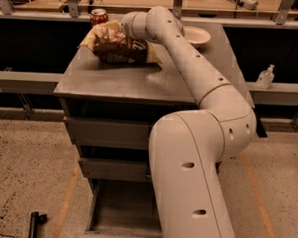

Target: Place coke can into bottom drawer

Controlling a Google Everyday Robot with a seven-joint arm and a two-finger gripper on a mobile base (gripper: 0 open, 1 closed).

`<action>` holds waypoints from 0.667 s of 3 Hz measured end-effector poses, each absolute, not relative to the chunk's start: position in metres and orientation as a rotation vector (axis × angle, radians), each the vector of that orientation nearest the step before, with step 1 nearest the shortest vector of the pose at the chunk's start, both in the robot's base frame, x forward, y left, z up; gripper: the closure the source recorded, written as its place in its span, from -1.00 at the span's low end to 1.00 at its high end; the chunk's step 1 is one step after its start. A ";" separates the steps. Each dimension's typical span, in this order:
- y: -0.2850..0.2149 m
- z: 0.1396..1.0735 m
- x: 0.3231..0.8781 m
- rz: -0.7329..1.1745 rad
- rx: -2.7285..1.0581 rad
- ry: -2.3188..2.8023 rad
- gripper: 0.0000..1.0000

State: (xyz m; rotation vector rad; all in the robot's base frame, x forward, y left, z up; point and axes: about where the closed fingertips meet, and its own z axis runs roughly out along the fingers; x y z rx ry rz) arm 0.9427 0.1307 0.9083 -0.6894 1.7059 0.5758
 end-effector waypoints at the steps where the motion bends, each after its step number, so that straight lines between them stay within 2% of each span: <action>1: 0.153 0.892 0.935 0.564 -0.770 1.713 -1.00; 2: 0.154 0.891 0.935 0.572 -0.765 1.714 -1.00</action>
Offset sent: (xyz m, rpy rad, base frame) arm -0.0072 0.0194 -0.0138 -0.0440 -0.0008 0.0421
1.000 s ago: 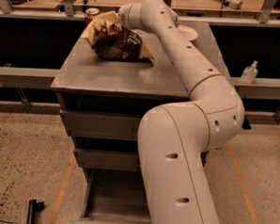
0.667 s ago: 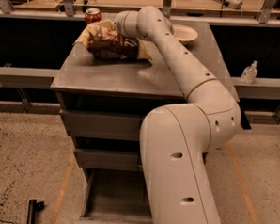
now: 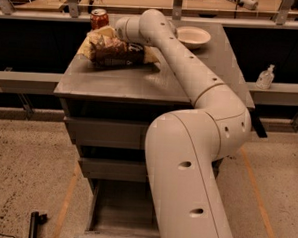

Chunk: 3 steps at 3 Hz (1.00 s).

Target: Place coke can into bottom drawer

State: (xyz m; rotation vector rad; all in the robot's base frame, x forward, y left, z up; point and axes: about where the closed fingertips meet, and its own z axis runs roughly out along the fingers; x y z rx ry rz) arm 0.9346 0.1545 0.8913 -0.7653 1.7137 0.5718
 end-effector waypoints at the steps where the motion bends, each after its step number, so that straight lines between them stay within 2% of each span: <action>1: 0.163 0.898 0.939 0.554 -0.706 1.724 -1.00; 3: 0.205 0.913 0.947 0.558 -0.552 1.649 -1.00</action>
Offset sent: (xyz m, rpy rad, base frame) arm -0.0070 0.0609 0.0275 0.2041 -0.0856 -0.1875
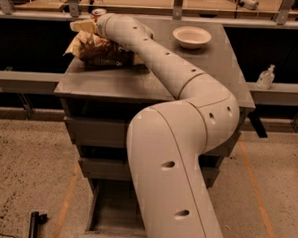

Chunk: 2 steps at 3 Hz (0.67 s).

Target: Place coke can into bottom drawer

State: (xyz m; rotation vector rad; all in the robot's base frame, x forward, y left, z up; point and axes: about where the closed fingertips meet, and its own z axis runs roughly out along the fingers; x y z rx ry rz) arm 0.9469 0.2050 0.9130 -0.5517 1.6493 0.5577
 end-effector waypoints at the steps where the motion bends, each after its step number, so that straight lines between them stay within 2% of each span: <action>1: 0.213 0.916 0.960 0.530 -0.522 1.634 -0.68; 2: 0.211 0.916 0.969 0.490 -0.513 1.638 -0.19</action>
Offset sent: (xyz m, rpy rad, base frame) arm 0.0349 0.0022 0.0070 -0.0350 -0.0421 -0.1024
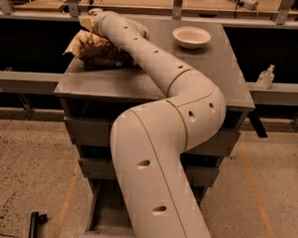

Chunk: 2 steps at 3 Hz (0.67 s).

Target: Place coke can into bottom drawer

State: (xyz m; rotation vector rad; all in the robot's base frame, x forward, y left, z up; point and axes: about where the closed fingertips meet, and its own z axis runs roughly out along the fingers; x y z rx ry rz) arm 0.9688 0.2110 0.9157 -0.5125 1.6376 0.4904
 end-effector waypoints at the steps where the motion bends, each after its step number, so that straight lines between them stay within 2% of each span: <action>1: 0.204 0.911 0.971 0.460 -0.511 1.664 0.26; 2: 0.187 0.919 0.969 0.452 -0.514 1.676 0.89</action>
Offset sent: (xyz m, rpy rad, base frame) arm 0.0000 -0.0371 0.0104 -0.0384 0.0374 -0.0248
